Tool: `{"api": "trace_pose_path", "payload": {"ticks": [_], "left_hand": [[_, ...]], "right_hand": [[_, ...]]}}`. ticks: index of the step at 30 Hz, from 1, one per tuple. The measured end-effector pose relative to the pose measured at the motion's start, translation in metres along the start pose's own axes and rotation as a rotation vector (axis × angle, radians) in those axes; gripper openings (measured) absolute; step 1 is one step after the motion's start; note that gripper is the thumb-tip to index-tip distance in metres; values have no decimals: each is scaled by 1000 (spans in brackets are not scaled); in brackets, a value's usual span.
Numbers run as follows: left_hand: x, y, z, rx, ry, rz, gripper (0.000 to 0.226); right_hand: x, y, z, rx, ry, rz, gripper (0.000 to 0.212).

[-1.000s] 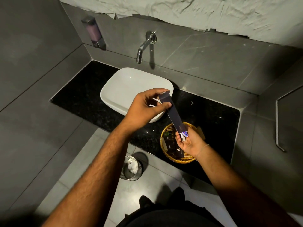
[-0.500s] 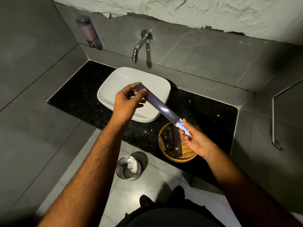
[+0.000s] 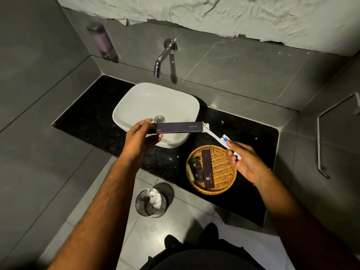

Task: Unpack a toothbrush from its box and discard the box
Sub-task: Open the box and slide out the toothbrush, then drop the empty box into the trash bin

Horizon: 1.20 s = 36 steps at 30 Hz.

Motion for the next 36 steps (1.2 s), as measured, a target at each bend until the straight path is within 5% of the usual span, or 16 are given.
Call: {"api": "trace_pose_path", "payload": {"ticks": [5,12,15,21,29,33,36], "left_hand": [[5,-32,3,8,-15,102,22],[11,-62,-1,-79,-34,214,22],[13,-78,7,59,-32,253,9],[30,-120,46,208,-18,404,31],[75,-218,128,146,353,619,19],[91,-273,161,76,450,725,34],[89,-308,181,97,496,806,18]], "right_hand": [[2,0,12,-5,27,19,37],[2,2,16,-41,58,39,21],[1,3,15,-44,76,38,13],[1,8,-6,42,45,48,30],[-17,78,-50,222,19,-37,46],[-30,130,-68,290,26,-101,24],[-39,163,-82,322,26,-116,13]]}}
Point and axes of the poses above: each hand's wrist, its own x-axis away from the middle knuckle, its own z-axis out of the back of the hand, y = z × x, the point moved 6 cm from there along -x, towards the middle knuckle, and after that the axes turned 4 degrees about -x, right-handed, at the moved point
